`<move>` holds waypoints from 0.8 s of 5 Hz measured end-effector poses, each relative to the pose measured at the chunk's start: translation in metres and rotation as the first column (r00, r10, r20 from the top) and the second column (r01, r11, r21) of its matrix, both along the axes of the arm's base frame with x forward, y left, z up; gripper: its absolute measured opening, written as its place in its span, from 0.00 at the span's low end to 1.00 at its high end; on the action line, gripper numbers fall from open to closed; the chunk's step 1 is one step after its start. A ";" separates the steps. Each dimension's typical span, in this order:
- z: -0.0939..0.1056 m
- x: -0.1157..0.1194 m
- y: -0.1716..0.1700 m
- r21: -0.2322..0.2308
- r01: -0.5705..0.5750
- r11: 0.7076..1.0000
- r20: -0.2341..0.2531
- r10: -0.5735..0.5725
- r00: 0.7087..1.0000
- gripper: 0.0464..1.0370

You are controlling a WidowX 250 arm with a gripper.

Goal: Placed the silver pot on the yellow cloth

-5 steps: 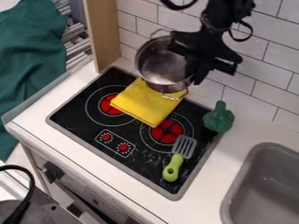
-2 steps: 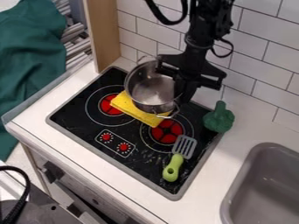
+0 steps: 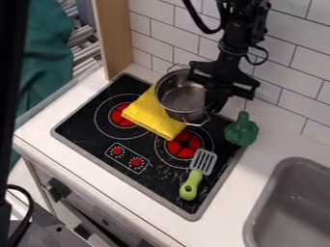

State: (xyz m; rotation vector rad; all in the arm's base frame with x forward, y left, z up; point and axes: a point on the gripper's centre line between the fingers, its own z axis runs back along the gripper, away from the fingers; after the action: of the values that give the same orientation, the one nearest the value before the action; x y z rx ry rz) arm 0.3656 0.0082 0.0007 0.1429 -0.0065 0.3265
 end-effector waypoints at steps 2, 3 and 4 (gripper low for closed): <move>-0.009 0.007 0.006 -0.004 -0.009 1.000 -0.022 0.009 1.000 0.01; -0.009 0.007 0.017 -0.008 -0.038 0.999 -0.022 0.038 0.999 0.01; -0.021 0.003 0.024 -0.019 -0.044 0.999 -0.054 0.043 0.998 0.01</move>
State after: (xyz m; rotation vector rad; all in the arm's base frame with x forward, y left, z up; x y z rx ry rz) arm 0.3688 0.0318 -0.0203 0.1322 0.0528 0.3661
